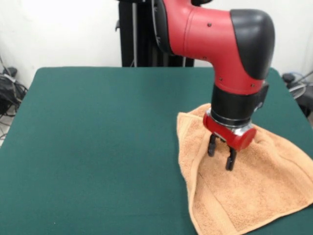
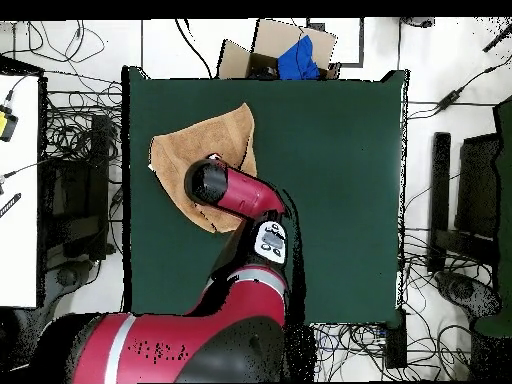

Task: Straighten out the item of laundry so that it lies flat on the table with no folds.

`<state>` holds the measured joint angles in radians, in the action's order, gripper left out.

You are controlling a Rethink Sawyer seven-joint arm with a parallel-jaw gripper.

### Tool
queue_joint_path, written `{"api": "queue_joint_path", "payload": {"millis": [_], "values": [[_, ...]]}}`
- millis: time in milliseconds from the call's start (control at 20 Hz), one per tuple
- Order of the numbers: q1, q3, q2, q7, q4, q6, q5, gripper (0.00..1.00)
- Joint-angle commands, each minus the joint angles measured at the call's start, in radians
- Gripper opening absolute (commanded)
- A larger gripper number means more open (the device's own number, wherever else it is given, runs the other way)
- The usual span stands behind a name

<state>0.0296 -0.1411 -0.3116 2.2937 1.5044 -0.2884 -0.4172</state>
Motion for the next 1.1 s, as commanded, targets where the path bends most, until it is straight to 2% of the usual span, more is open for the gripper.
{"api": "queue_joint_path", "payload": {"millis": [50,550,1100], "values": [[-0.017,-0.002,0.070,0.119,0.084,0.052,0.048,1.00],[-0.055,0.002,0.045,0.082,0.115,0.056,0.079,1.00],[-0.102,-0.030,-0.018,0.037,0.144,-0.004,0.170,1.00]]}}
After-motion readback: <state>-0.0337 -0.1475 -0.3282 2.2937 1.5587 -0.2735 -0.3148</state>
